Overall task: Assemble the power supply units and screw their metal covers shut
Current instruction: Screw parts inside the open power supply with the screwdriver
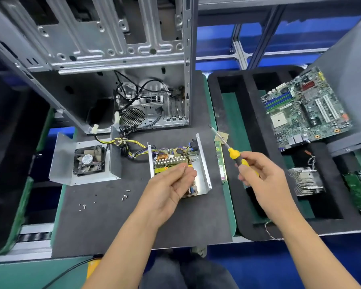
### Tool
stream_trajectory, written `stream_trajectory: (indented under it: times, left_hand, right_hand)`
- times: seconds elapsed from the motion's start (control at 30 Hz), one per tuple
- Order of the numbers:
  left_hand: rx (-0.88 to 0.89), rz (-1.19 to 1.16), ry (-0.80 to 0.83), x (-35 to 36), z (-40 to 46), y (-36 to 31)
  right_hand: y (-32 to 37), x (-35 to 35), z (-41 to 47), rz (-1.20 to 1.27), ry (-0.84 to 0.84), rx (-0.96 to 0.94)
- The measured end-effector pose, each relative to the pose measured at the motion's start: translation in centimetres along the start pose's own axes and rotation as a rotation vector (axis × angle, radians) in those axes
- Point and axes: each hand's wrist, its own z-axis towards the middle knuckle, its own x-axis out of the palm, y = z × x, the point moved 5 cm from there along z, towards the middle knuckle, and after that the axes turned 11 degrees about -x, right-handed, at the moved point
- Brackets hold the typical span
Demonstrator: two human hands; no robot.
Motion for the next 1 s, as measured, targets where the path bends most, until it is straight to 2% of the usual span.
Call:
stream_trajectory:
  times: [0.2,0.43,0.6,0.73,1.0]
  left_hand:
    - [-0.075,-0.194,0.068,0.6,-0.6,-0.6]
    - [-0.071,-0.106,0.107,-0.1,-0.3,-1.6]
    - [-0.096,-0.062,0.145,0.0,-0.3,-2.1]
    - [-0.094,-0.005,0.152,0.1,-0.1,-2.2]
    - [-0.083,0.014,0.15,-0.2,0.5,-2.1]
  right_hand:
    - [0.2,0.5,0.7,0.069,0.038,0.021]
    - [0.5,2.3,1.0,0.081,0.046,0.051]
    - [2.3,5.0,1.1,-0.174,0.045,-0.044]
    - [3.7,9.1,1.1,-0.318,0.139,-0.119]
    - [2.6,11.9,1.5,-0.474,0.183,0.013]
